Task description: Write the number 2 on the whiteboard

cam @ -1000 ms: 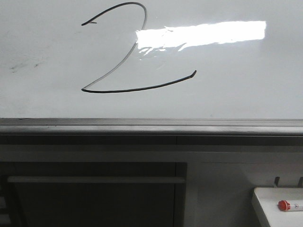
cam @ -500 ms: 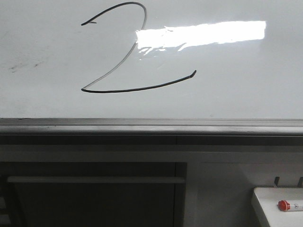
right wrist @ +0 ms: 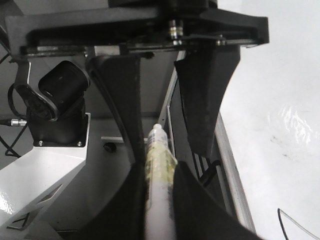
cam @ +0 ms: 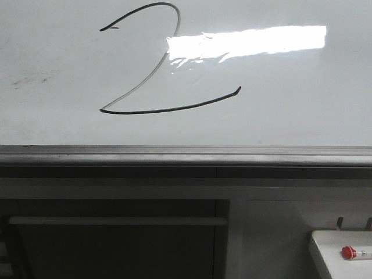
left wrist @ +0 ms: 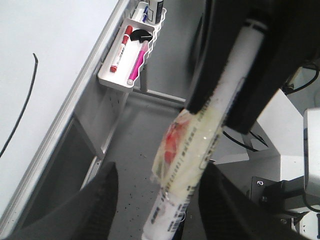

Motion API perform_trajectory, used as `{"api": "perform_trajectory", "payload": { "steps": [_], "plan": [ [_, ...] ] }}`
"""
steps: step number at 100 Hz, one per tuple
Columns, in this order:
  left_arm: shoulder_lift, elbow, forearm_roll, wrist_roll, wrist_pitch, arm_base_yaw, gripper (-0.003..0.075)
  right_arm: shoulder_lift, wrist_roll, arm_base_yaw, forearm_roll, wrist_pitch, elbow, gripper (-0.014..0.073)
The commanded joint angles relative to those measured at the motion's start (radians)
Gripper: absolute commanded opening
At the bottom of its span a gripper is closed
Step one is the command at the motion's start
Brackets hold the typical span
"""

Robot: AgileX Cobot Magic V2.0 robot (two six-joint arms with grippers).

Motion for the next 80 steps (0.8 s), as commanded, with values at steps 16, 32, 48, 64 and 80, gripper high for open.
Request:
{"api": "perform_trajectory", "payload": {
  "steps": [16,32,48,64,80],
  "plan": [
    [0.014,-0.033,0.03,-0.006,-0.01,-0.007,0.0333,-0.013,-0.013,0.005,0.038,-0.069,-0.054,-0.0072],
    [0.026,-0.033,0.059,-0.006,-0.01,-0.007,0.0333,-0.013,-0.015,0.005,0.041,-0.067,-0.069,-0.0073],
    [0.043,-0.033,0.062,-0.006,-0.025,-0.007,0.0333,-0.013,-0.015,0.005,0.045,-0.04,-0.069,-0.0073],
    [0.048,-0.033,0.062,-0.006,-0.048,-0.007,0.0326,-0.013,-0.015,0.005,0.047,-0.035,-0.069,-0.0073],
    [0.048,-0.033,0.049,-0.006,-0.048,-0.007,0.0273,0.002,-0.015,0.005,0.047,-0.023,-0.069,-0.0073]
  ]
}}
